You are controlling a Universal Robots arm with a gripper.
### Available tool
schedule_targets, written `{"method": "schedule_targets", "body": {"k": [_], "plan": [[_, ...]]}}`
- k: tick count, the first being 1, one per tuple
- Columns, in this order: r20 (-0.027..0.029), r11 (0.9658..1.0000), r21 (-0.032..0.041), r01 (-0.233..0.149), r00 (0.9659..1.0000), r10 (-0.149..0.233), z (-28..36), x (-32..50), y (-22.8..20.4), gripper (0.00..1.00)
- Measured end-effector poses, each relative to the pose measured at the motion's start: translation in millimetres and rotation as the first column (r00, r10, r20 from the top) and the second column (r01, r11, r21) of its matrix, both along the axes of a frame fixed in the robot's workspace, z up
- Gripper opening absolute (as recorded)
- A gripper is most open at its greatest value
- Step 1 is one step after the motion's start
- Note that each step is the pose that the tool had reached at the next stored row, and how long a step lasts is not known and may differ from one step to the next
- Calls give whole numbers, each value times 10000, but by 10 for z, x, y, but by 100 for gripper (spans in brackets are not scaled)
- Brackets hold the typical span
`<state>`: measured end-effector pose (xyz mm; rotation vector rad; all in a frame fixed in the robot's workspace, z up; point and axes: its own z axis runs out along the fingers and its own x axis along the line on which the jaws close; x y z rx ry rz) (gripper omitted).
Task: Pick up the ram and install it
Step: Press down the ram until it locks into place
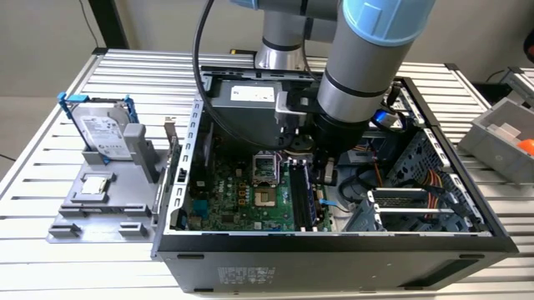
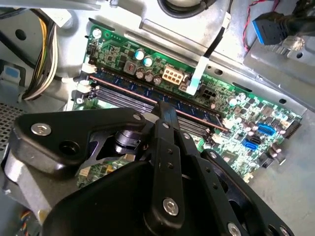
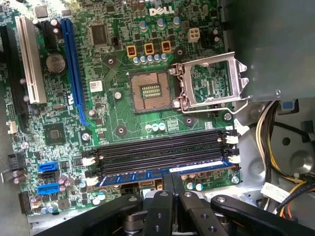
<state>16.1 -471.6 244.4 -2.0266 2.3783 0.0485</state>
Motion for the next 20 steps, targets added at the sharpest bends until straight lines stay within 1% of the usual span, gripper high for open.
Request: {"method": "schedule_targets", "body": {"k": [4,9,14,20], "plan": [[0,9998,0,-214,9998,214,-1,0,0,0],[-1,9997,0,-262,9997,262,-1,0,0,0],[-1,9990,0,-444,9990,444,-22,0,0,0],[-3,9986,-1,-524,9986,524,-33,0,0,0]]}}
